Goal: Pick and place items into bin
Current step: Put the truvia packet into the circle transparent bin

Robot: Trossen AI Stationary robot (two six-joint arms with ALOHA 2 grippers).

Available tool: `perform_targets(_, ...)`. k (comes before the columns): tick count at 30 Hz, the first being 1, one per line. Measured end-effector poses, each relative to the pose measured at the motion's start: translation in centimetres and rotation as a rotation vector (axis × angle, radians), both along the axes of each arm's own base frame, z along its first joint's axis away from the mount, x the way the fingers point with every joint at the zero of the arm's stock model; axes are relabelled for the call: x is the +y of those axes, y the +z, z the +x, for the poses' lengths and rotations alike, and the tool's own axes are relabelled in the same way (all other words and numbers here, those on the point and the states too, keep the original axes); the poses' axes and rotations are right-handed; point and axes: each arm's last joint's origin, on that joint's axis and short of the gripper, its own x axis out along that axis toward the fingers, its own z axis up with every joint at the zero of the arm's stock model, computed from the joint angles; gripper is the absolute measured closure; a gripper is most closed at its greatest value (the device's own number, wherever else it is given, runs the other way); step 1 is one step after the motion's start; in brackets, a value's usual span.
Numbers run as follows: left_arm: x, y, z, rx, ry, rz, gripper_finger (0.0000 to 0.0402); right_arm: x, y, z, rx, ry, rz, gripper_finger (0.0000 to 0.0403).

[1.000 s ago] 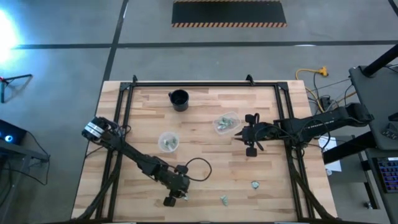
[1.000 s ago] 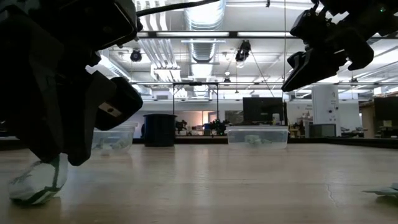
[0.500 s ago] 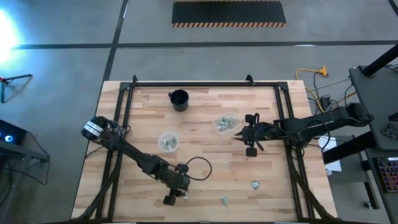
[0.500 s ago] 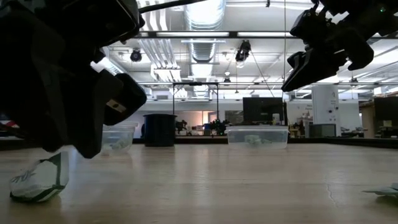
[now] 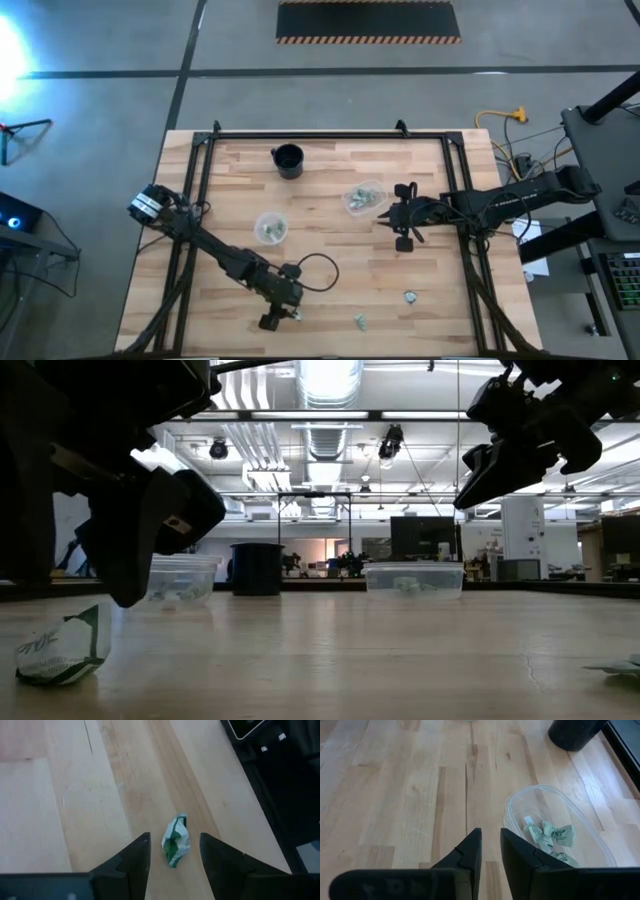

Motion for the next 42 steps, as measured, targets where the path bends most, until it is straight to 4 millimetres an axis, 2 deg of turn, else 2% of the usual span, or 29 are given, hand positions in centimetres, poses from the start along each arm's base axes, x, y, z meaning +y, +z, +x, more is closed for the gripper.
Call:
perform_targets(19, -0.2, -0.3, 0.2, -0.014, -0.007, -0.001, 0.0249, 0.0, 0.0, 0.0, 0.002, 0.0, 0.0, 0.0344)
perform_targets(24, -0.4, -1.5, 0.2, 0.015, -0.011, 0.013, 0.0249, 0.0, 0.0, 0.0, 0.004, 0.0, 0.0, 0.0344)
perform_targets(38, -0.5, -1.5, 0.4, 0.009, -0.009, 0.005, 0.025, 0.0, -0.1, -0.1, 0.007, 0.0, -0.001, 0.0344)
perform_targets(42, -0.5, -1.5, 0.3, 0.012, -0.009, 0.006, 0.027, 0.0, -0.1, -0.1, 0.008, 0.0, -0.001, 0.0344)
